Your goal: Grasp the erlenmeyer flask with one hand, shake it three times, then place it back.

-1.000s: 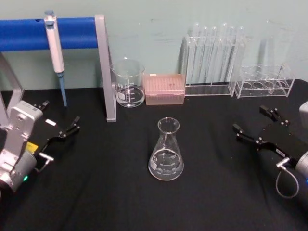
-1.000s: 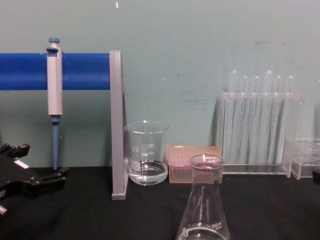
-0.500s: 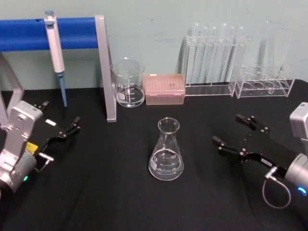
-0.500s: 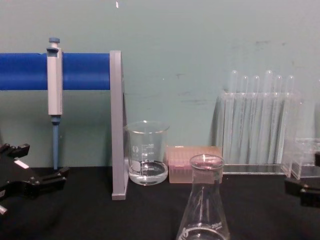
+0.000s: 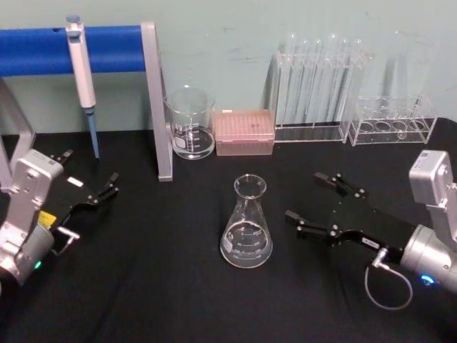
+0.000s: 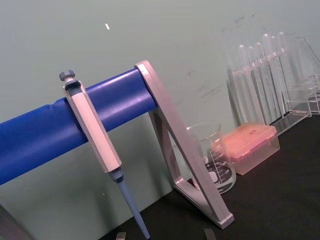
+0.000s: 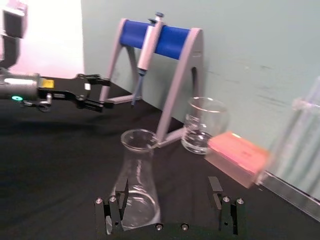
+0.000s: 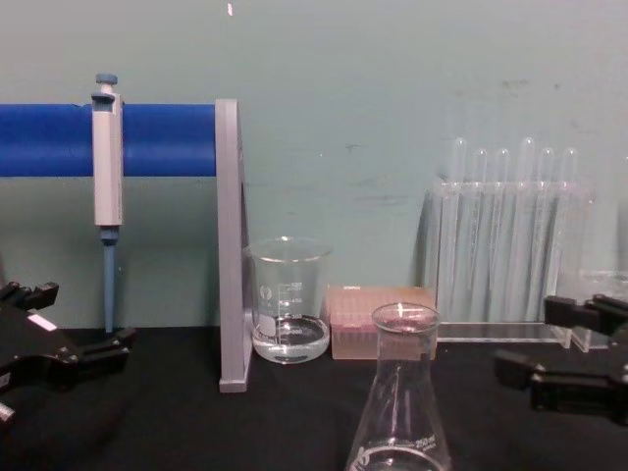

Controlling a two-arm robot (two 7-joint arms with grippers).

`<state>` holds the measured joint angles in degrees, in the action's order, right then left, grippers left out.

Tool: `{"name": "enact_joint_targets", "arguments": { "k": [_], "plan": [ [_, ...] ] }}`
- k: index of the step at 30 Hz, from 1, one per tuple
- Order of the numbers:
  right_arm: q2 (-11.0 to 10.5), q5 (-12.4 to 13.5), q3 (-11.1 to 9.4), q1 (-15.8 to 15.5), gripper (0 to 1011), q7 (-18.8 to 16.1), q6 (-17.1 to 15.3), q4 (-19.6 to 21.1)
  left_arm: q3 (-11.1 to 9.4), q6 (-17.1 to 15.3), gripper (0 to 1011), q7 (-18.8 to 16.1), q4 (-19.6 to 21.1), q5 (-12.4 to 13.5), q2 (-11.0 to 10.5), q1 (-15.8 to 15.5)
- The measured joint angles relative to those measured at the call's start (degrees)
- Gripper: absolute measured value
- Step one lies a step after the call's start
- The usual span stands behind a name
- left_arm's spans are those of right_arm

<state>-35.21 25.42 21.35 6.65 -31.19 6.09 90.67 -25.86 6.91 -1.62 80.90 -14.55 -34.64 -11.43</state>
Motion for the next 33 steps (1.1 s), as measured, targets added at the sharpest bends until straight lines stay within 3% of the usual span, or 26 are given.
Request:
{"name": "enact_joint_targets", "arguments": {
  "k": [16, 33],
  "plan": [
    [3.7, 0.8, 3.5, 6.0, 1000, -6.6, 0.1, -6.3, 0.0, 0.0, 1001, 0.0, 0.0, 0.0, 0.0, 0.0],
    [6.7, 2.0, 6.9, 11.0, 1000, -9.8, 0.9, -12.5, 0.0, 0.0, 1001, 0.0, 0.0, 0.0, 0.0, 0.0]
  ]
}}
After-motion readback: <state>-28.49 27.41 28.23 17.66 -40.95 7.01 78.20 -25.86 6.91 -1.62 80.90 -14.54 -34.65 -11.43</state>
